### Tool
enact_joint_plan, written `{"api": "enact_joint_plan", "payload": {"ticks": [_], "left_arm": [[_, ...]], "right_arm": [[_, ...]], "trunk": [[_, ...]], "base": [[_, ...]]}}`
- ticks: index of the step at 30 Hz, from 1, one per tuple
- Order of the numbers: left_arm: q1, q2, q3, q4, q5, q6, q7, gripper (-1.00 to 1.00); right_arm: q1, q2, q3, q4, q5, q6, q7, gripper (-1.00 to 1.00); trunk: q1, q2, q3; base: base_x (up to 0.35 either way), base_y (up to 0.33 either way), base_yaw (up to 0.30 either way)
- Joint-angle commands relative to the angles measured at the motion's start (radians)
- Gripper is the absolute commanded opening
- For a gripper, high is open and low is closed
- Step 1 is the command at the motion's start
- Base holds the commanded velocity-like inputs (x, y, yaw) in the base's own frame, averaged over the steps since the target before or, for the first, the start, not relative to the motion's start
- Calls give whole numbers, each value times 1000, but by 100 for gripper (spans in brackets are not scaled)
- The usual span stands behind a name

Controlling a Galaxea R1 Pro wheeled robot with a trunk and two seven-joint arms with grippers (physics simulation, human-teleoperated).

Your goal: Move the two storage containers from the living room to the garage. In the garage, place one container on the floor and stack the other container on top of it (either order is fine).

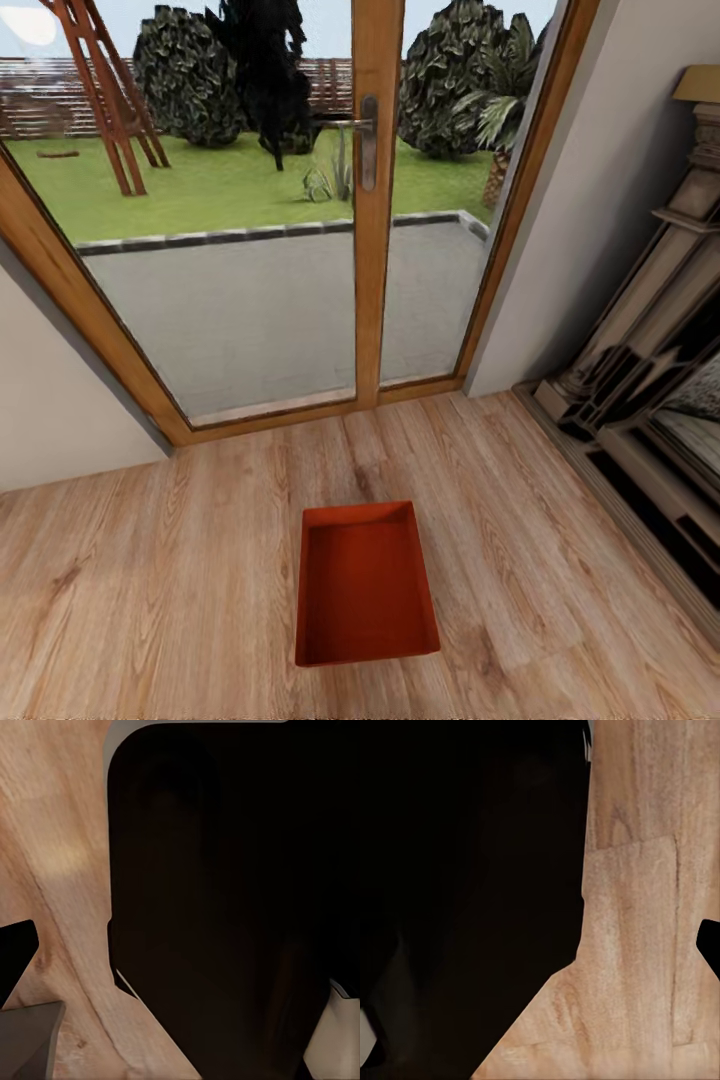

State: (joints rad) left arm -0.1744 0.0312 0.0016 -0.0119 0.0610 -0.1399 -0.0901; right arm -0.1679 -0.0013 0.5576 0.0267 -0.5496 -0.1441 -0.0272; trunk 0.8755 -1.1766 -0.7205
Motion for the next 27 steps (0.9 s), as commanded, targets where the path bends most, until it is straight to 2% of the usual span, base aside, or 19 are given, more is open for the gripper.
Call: {"api": "enact_joint_plan", "payload": {"ticks": [1,20,27], "left_arm": [[-1,0,0,1,6,-3,-5,100],[-1,1,0,1,8,-3,-5,100],[-1,1,0,1,9,-3,-5,100]], "right_arm": [[-1,0,8,3,-7,-5,0,100],[-1,0,8,2,-7,-8,0,100],[-1,0,8,3,-7,-7,0,100]], "trunk": [[0,0,-2],[0,0,-10],[0,0,-10]], "base": [[0,0,0],[0,-3,0],[0,-201,0]]}}
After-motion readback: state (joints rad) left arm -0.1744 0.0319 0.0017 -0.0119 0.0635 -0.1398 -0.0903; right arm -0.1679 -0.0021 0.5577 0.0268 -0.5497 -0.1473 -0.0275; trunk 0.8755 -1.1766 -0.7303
